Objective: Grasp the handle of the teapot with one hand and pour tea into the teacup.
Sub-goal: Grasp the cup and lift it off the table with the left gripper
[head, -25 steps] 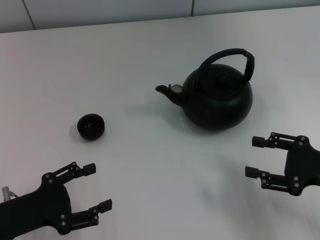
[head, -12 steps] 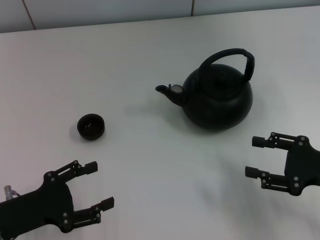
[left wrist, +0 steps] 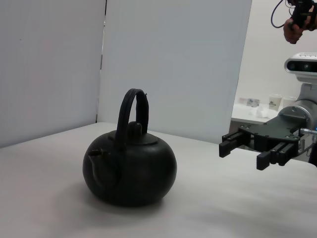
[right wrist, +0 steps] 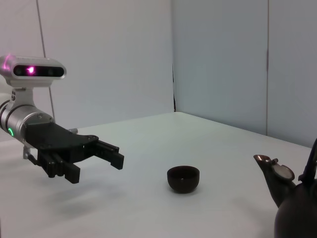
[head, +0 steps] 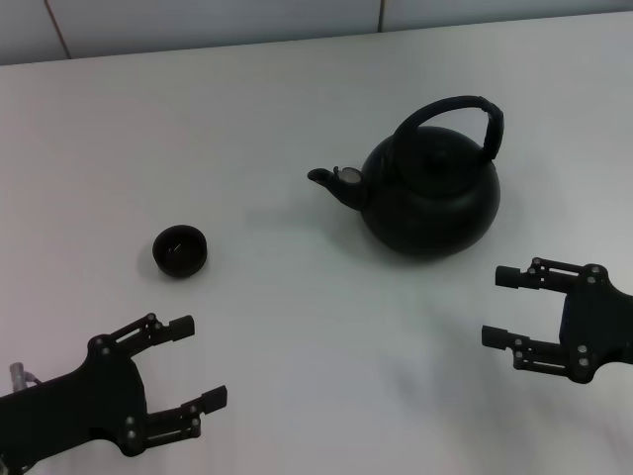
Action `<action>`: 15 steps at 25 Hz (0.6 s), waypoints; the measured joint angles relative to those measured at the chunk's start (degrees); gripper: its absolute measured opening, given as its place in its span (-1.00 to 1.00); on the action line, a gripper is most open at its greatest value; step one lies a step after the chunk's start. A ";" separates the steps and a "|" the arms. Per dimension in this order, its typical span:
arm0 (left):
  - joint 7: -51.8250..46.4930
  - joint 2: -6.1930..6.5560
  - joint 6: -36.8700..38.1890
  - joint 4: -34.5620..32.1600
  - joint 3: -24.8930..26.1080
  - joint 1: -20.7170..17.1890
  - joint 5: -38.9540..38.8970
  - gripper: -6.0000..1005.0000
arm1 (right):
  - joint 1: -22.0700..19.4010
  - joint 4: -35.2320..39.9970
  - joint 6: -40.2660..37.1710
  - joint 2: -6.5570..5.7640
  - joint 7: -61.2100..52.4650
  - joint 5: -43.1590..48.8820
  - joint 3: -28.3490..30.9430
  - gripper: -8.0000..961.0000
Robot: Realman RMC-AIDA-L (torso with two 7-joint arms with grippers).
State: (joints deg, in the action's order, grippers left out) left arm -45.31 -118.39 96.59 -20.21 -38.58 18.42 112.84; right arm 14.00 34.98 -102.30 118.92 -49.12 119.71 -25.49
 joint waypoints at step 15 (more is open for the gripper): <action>4.81 -0.17 -3.98 6.06 14.16 -1.06 -8.99 0.70 | 0.15 0.00 -0.03 0.01 -0.09 -0.02 0.05 0.43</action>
State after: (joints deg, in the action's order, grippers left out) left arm -40.49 -118.56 92.61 -14.15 -24.42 17.37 103.86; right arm 14.15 34.98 -102.33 118.92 -49.21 119.69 -25.44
